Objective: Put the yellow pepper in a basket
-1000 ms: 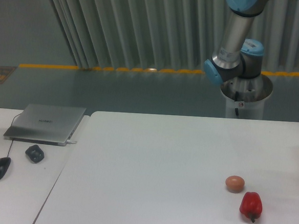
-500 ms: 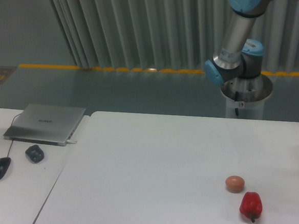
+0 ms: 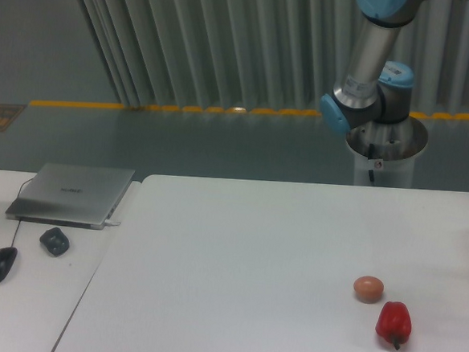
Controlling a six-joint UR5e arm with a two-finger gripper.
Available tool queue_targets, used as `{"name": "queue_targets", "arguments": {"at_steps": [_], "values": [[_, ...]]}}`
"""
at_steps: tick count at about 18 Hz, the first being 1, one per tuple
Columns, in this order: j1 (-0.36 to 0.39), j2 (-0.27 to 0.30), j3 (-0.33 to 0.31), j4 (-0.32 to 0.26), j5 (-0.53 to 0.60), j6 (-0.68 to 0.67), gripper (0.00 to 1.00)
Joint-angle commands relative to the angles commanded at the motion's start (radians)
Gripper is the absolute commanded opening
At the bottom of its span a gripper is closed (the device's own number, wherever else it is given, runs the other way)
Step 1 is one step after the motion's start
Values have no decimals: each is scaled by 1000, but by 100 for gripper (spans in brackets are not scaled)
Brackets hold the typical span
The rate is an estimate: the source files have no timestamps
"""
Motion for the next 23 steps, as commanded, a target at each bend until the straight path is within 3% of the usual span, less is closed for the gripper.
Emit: {"name": "queue_targets", "arguments": {"at_steps": [10, 23], "values": [[-23, 15, -60, -5, 2, -49, 100], [-25, 29, -94, -2, -2, -71, 100]]}}
